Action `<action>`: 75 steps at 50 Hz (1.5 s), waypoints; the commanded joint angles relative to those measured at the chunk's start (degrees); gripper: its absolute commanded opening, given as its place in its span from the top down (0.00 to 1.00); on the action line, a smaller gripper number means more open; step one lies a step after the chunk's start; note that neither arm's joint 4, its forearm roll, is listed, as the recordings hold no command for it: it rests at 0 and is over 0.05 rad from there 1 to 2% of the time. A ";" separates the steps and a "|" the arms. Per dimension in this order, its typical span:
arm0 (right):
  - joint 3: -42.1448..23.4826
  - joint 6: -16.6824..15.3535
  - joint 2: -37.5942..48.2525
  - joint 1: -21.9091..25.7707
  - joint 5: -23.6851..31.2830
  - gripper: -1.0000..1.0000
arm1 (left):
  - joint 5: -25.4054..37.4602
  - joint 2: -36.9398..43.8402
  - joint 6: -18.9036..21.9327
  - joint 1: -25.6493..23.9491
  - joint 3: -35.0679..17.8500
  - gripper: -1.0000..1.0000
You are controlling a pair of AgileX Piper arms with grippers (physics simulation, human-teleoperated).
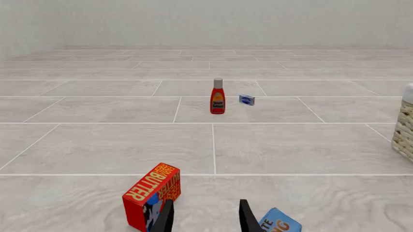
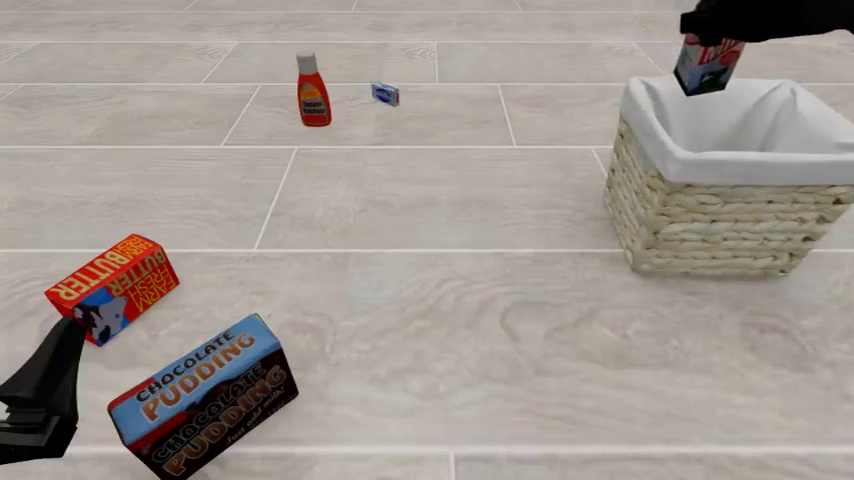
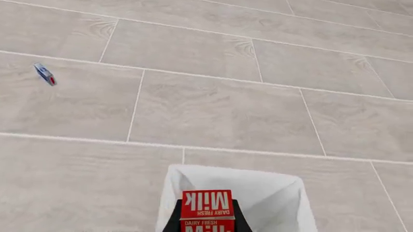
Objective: Pick the milk and place it in the basket.
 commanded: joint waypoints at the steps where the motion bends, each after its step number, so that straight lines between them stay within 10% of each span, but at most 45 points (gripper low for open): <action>1: -0.96 0.83 0.85 -2.56 -0.59 1.00 | 0.00 0.00 0.00 0.00 0.00 0.00; 75: -1.48 2.27 13.24 -5.89 -2.34 1.00 | 0.00 0.00 0.00 0.00 0.00 0.00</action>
